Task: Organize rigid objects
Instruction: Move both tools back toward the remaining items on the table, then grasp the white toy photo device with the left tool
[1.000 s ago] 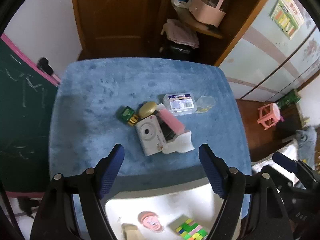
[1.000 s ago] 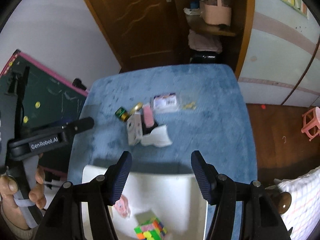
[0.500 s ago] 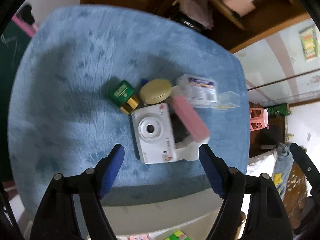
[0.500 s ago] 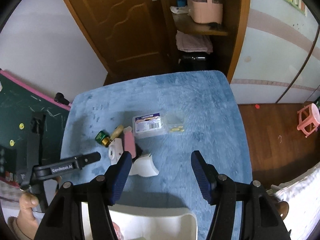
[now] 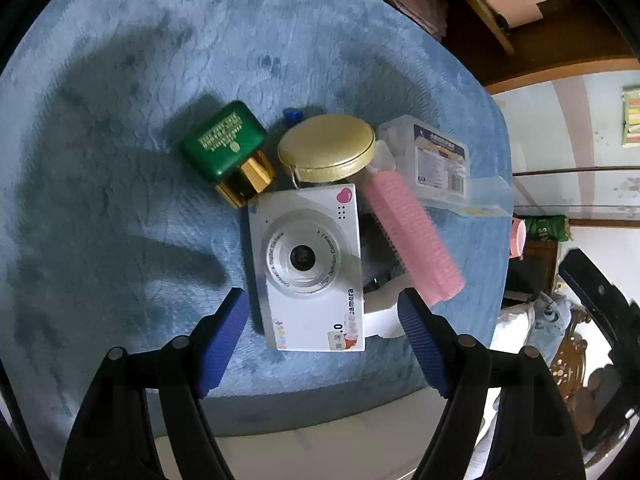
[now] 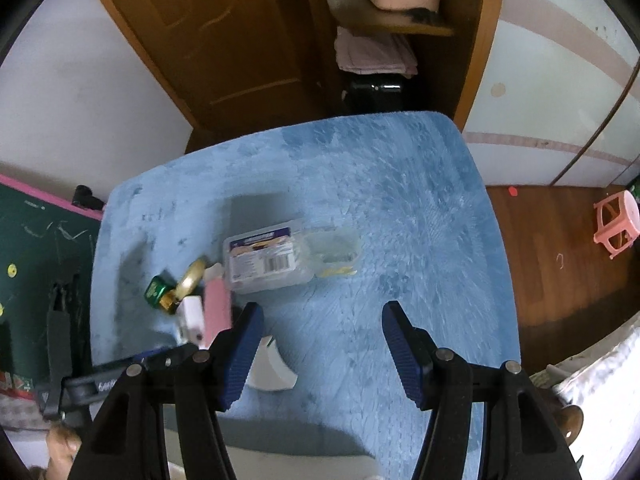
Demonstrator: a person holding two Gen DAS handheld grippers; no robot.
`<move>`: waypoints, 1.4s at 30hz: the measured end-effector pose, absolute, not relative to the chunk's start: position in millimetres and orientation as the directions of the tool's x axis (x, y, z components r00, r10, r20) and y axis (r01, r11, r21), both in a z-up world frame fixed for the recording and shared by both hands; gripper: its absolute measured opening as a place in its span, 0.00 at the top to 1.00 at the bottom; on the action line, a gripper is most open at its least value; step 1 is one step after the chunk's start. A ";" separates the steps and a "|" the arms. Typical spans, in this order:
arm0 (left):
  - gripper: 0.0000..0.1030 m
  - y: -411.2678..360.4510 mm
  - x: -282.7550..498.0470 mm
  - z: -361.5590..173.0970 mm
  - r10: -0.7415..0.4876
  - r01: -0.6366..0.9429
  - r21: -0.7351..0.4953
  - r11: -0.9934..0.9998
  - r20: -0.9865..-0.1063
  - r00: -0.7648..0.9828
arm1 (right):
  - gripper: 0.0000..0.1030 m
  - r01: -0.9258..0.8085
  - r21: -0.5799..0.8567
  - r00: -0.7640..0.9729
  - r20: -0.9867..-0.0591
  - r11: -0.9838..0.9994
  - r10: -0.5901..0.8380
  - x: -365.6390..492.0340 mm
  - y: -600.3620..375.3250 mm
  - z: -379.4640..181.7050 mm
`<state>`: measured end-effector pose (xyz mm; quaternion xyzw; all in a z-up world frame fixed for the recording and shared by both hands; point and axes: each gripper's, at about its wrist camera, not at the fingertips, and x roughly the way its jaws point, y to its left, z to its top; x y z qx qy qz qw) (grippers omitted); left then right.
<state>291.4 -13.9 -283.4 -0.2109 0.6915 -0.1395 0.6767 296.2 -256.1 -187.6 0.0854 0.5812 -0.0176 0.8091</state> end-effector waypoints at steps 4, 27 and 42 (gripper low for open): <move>0.23 -20.0 292.1 -291.7 -0.489 -0.125 -0.485 0.866 -0.872 -0.007 | 0.39 0.152 0.112 0.303 -0.951 0.982 0.061 310.7 -264.3 -200.3; 0.39 -16.2 296.4 -305.6 -0.431 -0.251 -0.416 0.874 -0.903 -0.002 | 0.39 0.176 0.095 0.171 -0.983 0.980 0.065 371.8 -259.1 -268.8; 0.40 -15.6 281.4 -294.5 -0.359 -0.201 -0.355 0.913 -0.933 0.019 | 0.51 0.176 0.084 0.185 -0.981 0.981 0.050 355.5 -262.2 -268.0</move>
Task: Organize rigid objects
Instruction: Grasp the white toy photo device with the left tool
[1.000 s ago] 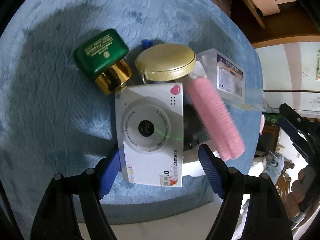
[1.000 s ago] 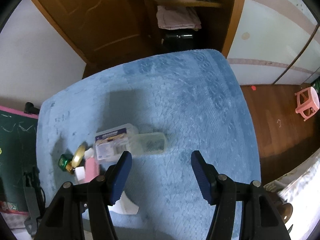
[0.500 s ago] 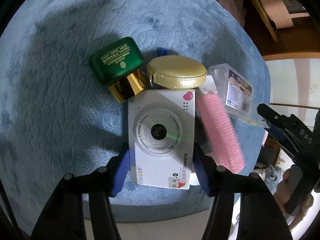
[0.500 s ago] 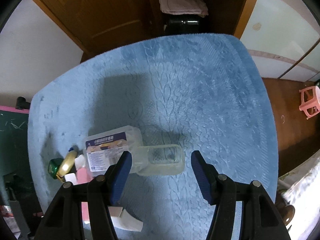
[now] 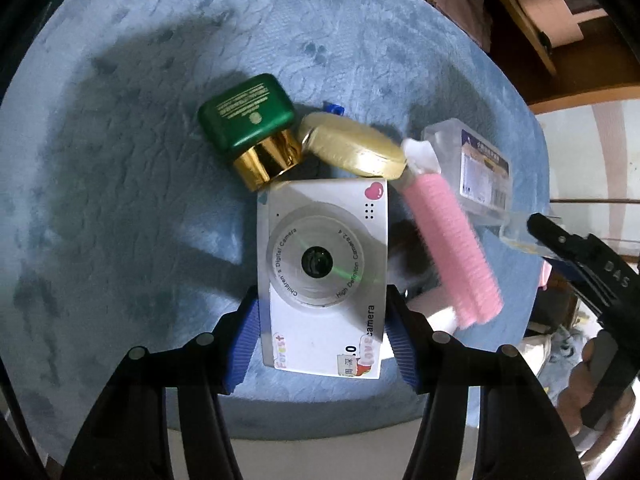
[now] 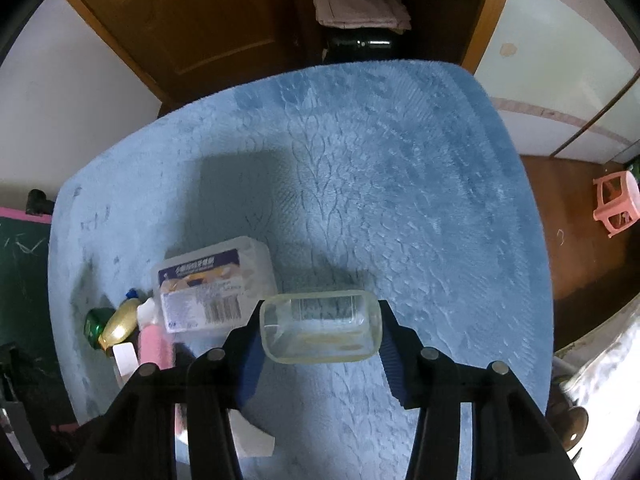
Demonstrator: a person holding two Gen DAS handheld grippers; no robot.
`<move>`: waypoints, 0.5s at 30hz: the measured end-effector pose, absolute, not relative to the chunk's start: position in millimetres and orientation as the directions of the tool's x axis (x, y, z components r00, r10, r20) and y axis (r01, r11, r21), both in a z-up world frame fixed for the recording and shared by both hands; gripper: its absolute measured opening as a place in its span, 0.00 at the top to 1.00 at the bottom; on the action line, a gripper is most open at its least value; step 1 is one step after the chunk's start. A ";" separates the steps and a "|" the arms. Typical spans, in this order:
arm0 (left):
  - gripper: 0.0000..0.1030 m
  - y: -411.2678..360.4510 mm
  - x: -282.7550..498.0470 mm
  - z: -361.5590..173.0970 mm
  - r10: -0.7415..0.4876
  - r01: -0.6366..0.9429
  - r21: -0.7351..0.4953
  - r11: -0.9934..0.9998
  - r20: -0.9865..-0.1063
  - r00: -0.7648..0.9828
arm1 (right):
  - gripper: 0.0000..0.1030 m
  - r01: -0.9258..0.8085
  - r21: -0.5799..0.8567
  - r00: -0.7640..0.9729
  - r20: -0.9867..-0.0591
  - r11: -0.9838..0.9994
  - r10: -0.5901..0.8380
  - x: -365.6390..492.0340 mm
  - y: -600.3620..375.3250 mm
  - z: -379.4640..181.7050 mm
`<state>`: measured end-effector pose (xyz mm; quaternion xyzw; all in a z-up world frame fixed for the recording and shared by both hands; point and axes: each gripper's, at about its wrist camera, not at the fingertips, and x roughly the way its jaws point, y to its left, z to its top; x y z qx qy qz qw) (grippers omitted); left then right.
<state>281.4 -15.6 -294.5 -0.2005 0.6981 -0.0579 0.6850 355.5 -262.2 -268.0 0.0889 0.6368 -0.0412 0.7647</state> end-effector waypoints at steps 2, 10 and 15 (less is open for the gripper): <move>0.40 -13.9 276.7 -289.2 -0.341 -0.187 -0.339 0.922 -0.940 0.021 | 0.51 0.170 0.087 0.199 -0.979 0.982 0.052 347.1 -263.1 -260.2; 0.40 4.1 256.7 -250.4 -0.327 -0.141 -0.336 0.931 -0.941 0.086 | 0.51 0.141 0.120 0.253 -0.964 0.983 0.082 311.5 -261.0 -223.8; 0.40 10.8 231.8 -218.5 -0.317 -0.091 -0.330 0.940 -0.939 0.130 | 0.51 0.102 0.154 0.303 -0.946 0.983 0.116 278.2 -252.2 -191.1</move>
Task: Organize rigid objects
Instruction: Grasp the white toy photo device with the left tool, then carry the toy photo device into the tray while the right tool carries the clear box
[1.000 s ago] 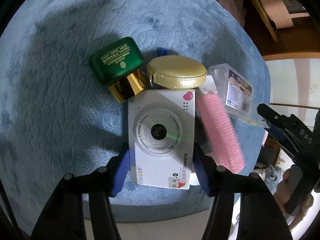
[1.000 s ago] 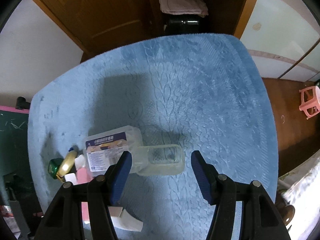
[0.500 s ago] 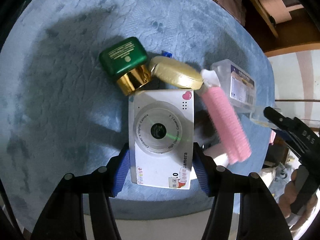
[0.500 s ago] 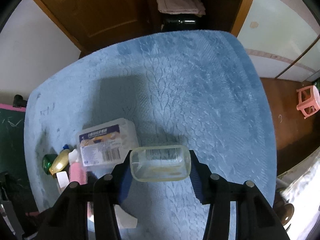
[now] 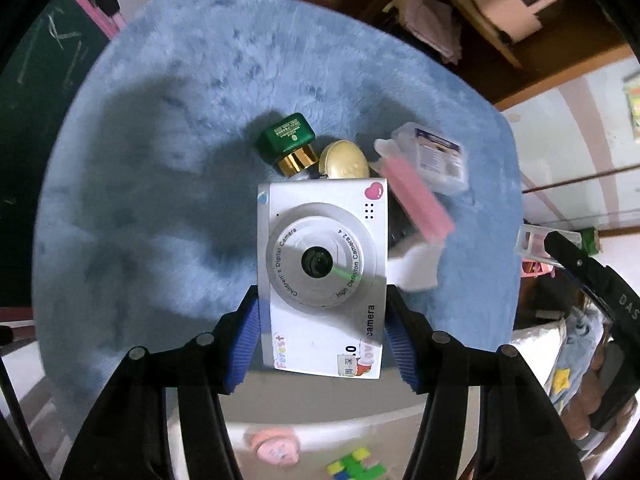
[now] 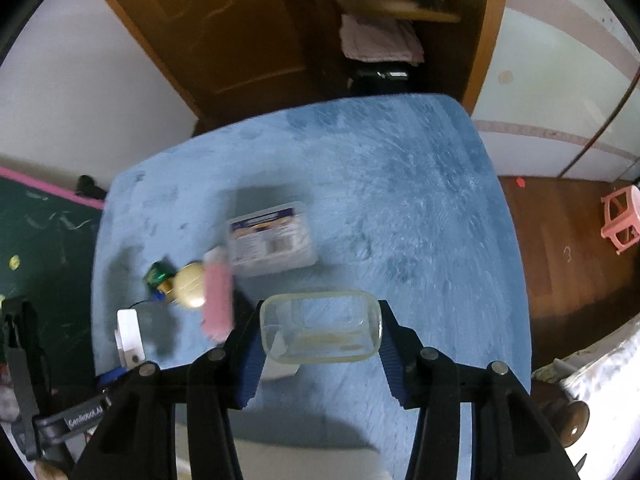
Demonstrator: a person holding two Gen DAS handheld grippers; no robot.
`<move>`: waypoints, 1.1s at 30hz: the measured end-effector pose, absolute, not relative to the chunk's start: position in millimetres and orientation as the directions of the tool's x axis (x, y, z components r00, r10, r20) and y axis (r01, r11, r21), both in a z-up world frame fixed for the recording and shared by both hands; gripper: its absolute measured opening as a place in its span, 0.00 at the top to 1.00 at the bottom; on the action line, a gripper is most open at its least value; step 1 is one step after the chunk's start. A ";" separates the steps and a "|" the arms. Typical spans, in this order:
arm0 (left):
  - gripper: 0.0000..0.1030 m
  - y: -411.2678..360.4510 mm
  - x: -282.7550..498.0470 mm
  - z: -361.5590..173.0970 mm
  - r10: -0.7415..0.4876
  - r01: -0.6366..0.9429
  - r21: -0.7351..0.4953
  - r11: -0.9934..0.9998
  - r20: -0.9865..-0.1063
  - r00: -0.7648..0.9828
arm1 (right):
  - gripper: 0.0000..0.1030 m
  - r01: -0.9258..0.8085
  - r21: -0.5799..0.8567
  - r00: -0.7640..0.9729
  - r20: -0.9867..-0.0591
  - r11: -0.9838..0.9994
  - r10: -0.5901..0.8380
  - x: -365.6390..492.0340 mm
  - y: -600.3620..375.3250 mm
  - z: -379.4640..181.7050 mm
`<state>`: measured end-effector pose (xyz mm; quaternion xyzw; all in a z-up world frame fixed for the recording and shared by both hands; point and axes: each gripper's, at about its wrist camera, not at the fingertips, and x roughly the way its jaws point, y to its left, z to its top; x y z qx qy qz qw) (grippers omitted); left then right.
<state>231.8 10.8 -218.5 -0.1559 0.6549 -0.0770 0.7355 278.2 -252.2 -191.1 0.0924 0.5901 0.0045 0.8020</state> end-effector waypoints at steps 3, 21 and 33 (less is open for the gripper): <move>0.40 11.6 213.0 -196.1 -0.311 -0.057 -0.324 0.944 -0.936 0.163 | 0.51 0.059 0.175 0.340 -0.929 0.983 0.145 252.7 -243.3 -165.4; 0.40 -5.1 83.3 -93.4 -0.234 0.181 -0.173 0.968 -0.884 0.404 | 0.51 -0.172 0.181 0.466 -0.851 0.968 0.242 76.1 -188.8 -66.8; 0.40 -38.3 50.9 -129.1 -0.179 0.252 -0.088 0.964 -0.914 0.364 | 0.51 -0.137 0.107 0.410 -0.899 0.985 0.155 11.6 -186.6 -127.1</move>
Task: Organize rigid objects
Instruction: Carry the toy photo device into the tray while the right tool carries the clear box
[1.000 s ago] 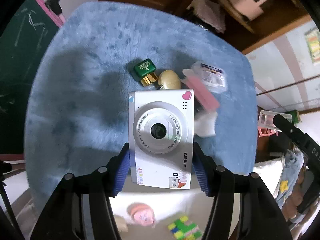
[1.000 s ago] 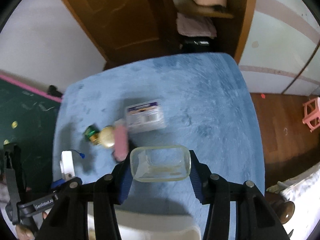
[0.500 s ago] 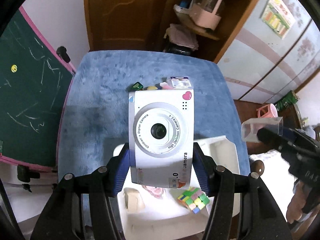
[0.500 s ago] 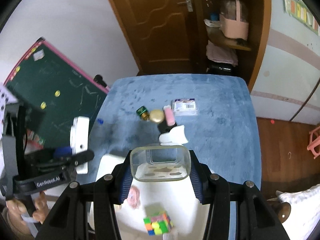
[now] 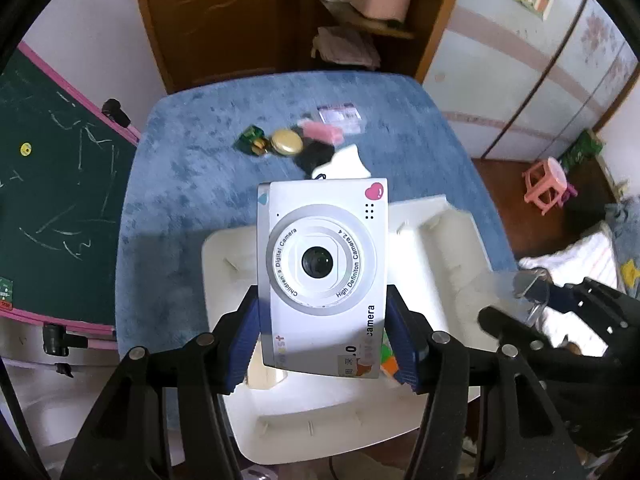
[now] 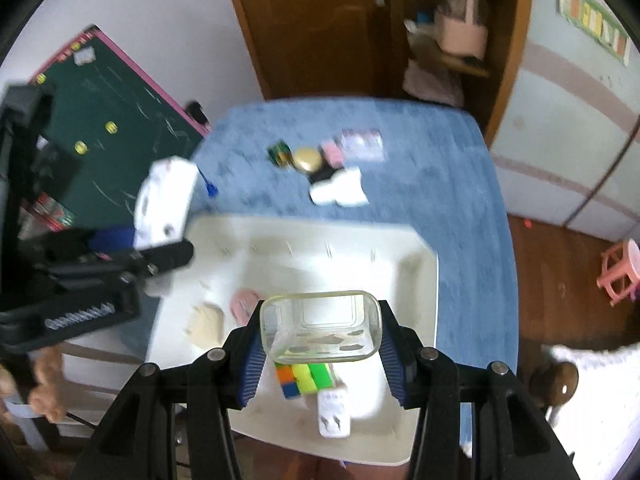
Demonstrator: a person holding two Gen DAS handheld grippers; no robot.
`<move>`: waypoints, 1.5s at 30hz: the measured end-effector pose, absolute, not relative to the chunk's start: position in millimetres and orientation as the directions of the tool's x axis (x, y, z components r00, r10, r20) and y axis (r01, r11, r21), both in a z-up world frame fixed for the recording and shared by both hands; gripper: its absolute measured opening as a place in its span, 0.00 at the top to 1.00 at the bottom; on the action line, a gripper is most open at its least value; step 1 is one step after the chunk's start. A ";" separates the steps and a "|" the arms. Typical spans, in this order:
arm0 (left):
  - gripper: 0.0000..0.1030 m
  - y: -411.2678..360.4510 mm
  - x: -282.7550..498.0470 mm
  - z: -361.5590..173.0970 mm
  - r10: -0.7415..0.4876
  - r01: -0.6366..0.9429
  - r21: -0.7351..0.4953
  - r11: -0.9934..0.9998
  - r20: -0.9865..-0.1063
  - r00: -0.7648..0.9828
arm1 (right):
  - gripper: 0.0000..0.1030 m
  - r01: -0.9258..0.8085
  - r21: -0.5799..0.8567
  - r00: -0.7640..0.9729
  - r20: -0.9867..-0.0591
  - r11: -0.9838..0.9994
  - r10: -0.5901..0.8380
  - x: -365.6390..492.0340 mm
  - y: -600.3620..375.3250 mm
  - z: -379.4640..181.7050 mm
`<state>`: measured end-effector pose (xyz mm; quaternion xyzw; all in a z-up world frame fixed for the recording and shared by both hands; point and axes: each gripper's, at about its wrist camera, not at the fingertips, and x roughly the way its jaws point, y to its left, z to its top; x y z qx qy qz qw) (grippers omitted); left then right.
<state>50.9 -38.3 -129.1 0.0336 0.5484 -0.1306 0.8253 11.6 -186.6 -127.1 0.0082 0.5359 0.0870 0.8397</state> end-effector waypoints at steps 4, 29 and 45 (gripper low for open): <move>0.40 -46.1 47.1 -152.8 -0.163 0.267 -0.075 0.961 -0.932 0.324 | 0.51 -0.101 0.110 0.338 -0.931 0.989 0.138 6.1 -193.3 -160.7; 0.39 -64.5 49.4 -231.7 -0.047 0.365 0.026 0.931 -0.980 0.191 | 0.50 -0.151 -0.057 0.259 -0.966 0.987 -0.016 7.5 -175.1 -220.5; 0.24 -58.8 53.7 -204.9 -0.070 0.353 0.029 0.935 -0.962 0.264 | 0.38 -0.148 -0.045 0.293 -0.956 0.988 0.000 4.3 -169.9 -208.5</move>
